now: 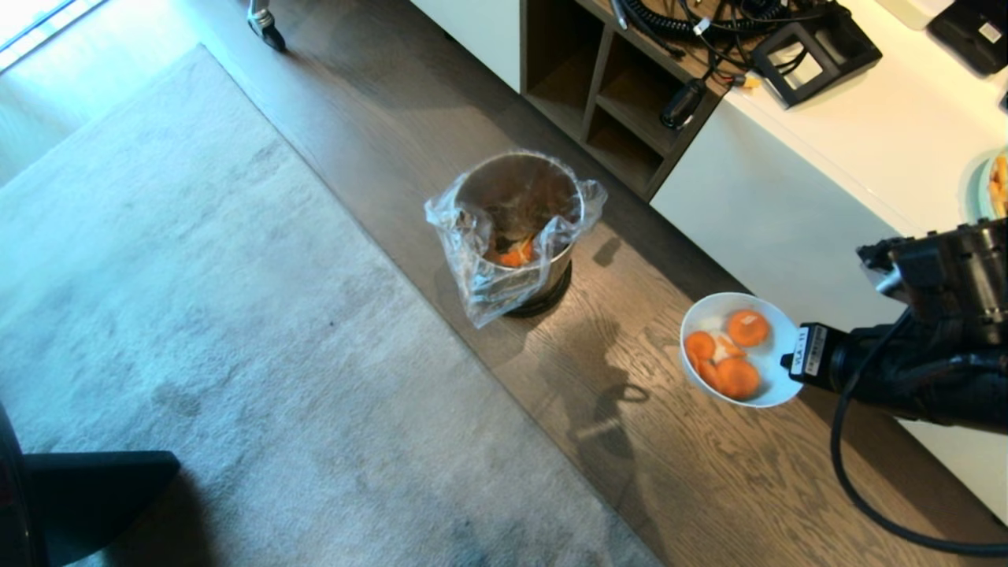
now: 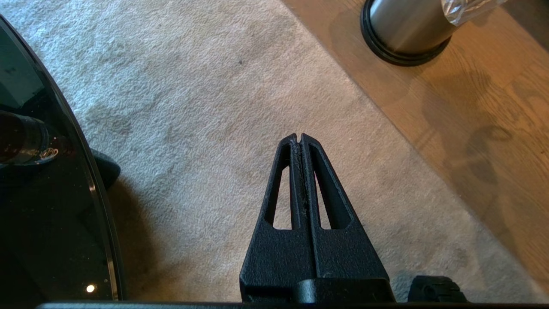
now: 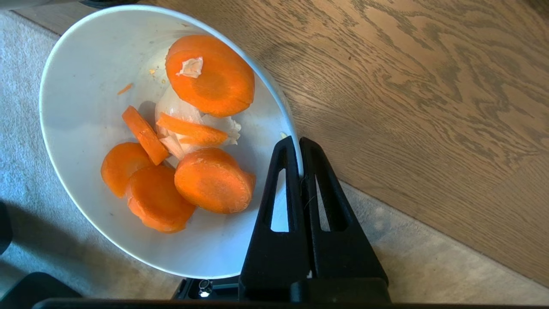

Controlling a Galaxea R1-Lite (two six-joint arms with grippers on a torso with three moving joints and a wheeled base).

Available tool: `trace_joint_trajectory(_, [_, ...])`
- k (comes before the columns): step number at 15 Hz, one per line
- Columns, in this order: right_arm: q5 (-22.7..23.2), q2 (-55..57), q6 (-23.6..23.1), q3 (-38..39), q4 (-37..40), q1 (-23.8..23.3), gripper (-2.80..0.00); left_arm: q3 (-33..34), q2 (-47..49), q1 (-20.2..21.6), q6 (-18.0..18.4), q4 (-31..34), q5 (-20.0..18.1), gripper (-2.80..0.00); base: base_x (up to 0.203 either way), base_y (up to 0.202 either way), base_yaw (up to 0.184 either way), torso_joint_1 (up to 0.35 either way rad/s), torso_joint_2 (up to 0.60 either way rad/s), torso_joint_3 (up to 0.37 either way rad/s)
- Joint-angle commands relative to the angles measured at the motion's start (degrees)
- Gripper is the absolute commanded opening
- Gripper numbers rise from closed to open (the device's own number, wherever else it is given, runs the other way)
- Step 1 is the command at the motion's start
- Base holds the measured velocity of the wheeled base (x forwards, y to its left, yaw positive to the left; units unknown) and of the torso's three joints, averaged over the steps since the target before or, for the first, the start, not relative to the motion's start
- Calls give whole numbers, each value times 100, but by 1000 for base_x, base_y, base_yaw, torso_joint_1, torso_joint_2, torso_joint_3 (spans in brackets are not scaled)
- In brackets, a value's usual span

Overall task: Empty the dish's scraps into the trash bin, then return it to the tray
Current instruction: Move the bowl over the trash can

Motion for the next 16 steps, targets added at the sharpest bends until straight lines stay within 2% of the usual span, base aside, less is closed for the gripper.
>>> trace_joint_trajectory(1, [-6, -61, 20, 26, 3, 1, -280, 0, 6, 0, -3, -1, 2, -280, 0, 0, 0, 0, 0, 0])
trace_joint_trajectory(7, [-6, -61, 14, 40, 11, 8, -280, 0, -2, 0, -3, -1, 2, -280, 0, 0, 0, 0, 0, 0])
trace_joint_trajectory(13, [-6, -95, 5, 31, 11, 26, -280, 0, -2, 0, -3, -1, 2, -280, 162, 0, 2, 0, -1, 4])
trace_joint_trajectory(16, [-15, -96, 5, 31, 11, 35, -280, 0, -2, 0, -3, -1, 2, -280, 22, 0, 0, 3, 1, 2])
